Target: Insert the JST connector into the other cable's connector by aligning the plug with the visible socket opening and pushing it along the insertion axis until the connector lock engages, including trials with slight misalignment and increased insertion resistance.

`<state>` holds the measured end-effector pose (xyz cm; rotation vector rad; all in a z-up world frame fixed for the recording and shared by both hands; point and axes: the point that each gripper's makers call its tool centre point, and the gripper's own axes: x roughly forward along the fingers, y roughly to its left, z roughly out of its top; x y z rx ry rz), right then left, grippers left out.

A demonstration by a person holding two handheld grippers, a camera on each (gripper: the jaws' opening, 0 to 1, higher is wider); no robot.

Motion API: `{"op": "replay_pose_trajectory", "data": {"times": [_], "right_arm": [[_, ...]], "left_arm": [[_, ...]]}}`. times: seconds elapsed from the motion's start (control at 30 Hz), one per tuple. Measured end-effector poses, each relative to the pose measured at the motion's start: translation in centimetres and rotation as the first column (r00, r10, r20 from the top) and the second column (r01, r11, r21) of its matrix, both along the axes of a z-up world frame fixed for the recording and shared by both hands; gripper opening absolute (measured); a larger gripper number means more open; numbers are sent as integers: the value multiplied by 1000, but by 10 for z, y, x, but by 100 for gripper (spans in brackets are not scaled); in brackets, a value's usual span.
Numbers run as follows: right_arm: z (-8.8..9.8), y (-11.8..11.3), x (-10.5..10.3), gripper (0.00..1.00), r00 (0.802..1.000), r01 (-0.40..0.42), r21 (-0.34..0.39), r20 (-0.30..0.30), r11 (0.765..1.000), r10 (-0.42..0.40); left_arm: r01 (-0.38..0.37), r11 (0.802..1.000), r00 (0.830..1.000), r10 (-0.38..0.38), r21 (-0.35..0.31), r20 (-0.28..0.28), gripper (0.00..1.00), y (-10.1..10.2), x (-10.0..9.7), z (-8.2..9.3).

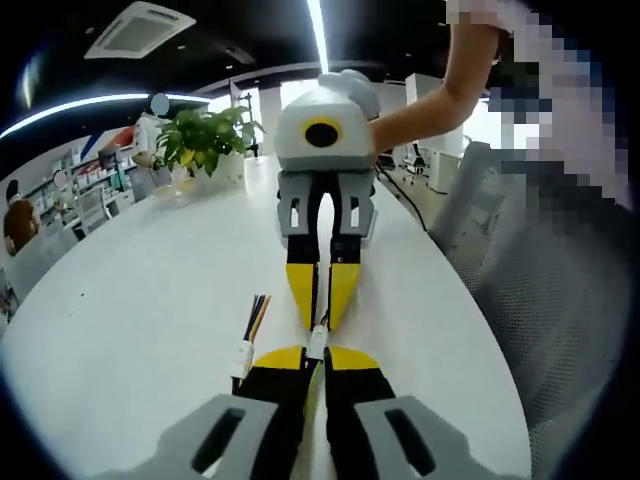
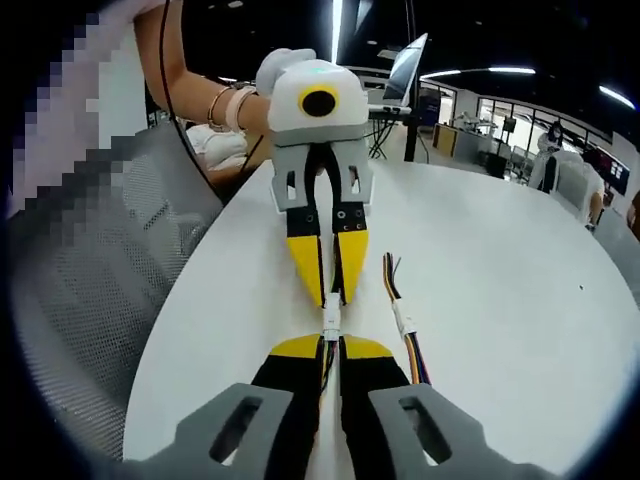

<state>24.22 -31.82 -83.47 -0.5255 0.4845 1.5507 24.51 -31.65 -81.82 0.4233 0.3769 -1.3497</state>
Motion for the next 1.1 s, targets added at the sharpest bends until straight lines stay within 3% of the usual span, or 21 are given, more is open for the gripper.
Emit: {"op": "replay_pose_trajectory", "data": {"times": [0.23,0.5,0.7,0.8,1.1], "right_arm": [[-5,1,3,3,1000,-3,-9,10,1000,3],[3,9,3,3,999,-23,-26,38,999,24],[-7,11,12,3,997,-50,-60,61,997,54],[-10,11,14,3,997,-56,-64,47,996,59],[-17,11,19,4,998,-59,-73,33,996,61]], "left_arm": [[-7,1000,1000,7,5,4,0,2,3,-4],[-39,999,999,39,8,14,0,8,13,-6],[-67,998,997,67,18,26,0,11,18,-16],[-99,995,995,99,0,0,0,13,20,-17],[-107,994,994,107,4,2,0,16,21,-23]]}}
